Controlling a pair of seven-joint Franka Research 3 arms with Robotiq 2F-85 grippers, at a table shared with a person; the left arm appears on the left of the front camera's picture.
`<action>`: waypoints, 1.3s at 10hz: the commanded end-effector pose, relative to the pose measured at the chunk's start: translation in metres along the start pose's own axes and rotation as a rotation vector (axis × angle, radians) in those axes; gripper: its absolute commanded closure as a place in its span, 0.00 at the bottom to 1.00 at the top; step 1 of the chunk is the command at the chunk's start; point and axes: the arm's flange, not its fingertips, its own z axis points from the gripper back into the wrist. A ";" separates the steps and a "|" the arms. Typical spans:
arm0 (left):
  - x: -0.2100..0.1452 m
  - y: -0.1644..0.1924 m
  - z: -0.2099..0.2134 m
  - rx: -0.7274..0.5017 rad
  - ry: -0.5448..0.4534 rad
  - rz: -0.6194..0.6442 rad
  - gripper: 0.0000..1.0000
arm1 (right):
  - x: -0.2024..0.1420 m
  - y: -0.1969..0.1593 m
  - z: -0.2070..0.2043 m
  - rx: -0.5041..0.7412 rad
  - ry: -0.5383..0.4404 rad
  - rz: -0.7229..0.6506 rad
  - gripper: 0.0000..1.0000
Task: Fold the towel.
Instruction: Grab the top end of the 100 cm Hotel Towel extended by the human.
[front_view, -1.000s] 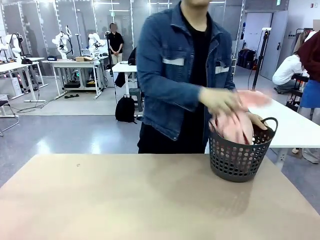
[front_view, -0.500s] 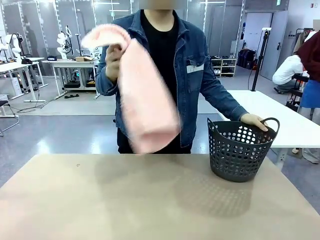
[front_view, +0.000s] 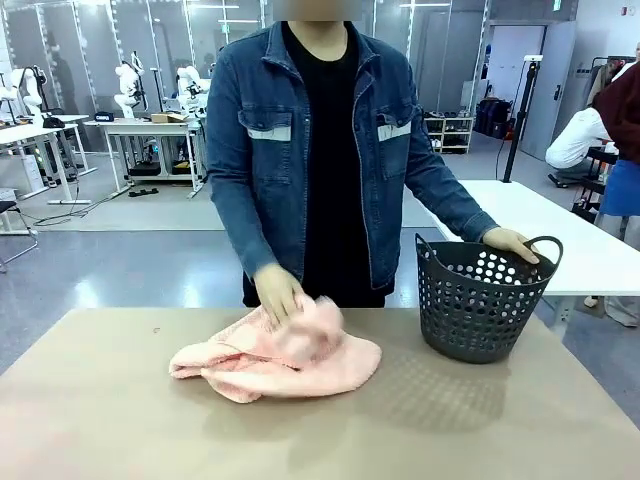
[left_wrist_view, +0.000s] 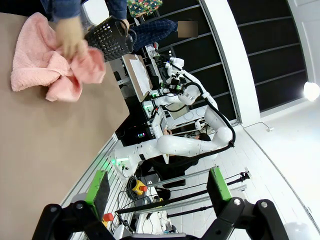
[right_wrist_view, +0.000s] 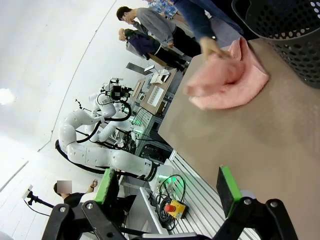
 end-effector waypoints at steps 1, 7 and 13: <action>0.000 0.000 0.001 -0.005 0.000 0.010 0.00 | 0.001 0.001 0.001 0.011 -0.009 0.014 0.00; 0.000 0.000 0.001 -0.005 0.000 0.010 0.00 | 0.001 0.001 0.001 0.011 -0.009 0.014 0.00; 0.000 0.000 0.001 -0.005 0.000 0.010 0.00 | 0.001 0.001 0.001 0.011 -0.009 0.014 0.00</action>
